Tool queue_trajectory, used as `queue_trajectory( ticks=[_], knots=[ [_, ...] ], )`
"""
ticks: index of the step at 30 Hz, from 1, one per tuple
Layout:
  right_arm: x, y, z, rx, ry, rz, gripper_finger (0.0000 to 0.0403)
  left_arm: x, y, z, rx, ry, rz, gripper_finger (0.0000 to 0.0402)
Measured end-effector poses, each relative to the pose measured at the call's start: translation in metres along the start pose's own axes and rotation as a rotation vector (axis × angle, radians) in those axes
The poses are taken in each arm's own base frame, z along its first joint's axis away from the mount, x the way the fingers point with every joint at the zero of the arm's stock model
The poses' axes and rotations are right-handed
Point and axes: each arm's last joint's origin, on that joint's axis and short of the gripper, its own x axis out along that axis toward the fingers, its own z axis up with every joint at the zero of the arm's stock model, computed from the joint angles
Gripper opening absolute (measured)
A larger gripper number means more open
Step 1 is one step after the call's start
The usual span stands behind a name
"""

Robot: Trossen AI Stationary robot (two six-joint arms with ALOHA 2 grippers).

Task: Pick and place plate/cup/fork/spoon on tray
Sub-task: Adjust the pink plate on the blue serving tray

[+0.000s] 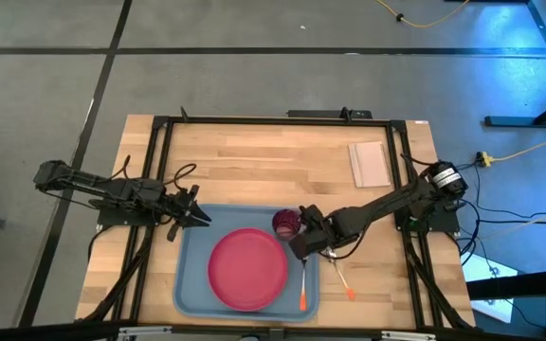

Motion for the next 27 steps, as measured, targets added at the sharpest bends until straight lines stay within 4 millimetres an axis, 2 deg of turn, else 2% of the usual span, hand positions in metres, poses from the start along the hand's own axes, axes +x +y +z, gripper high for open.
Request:
queue_trajectory(
  ticks=[7,16,20,24,27],
  knots=[
    [-0.010,0.013,-0.031,0.015,0.012,0.079,0.0023,0.000,0.000,0.000,0.000,0.000,0.000,0.0069],
    [-0.015,0.052,-0.073,0.024,0.000,0.410,0.0023,0.000,0.000,0.000,0.000,0.000,0.000,0.0069],
    [-0.013,0.068,-0.081,0.031,-0.028,0.556,0.0023,0.000,0.000,0.000,0.000,0.000,0.000,0.0069],
    [-0.010,0.078,-0.086,0.041,-0.058,0.585,0.0023,0.000,0.000,0.000,0.000,0.000,-0.001,0.0069],
    [-0.012,0.096,-0.085,-0.006,-0.061,0.618,0.0023,0.000,0.000,0.000,0.000,0.001,-0.001,0.0069]
  ],
)
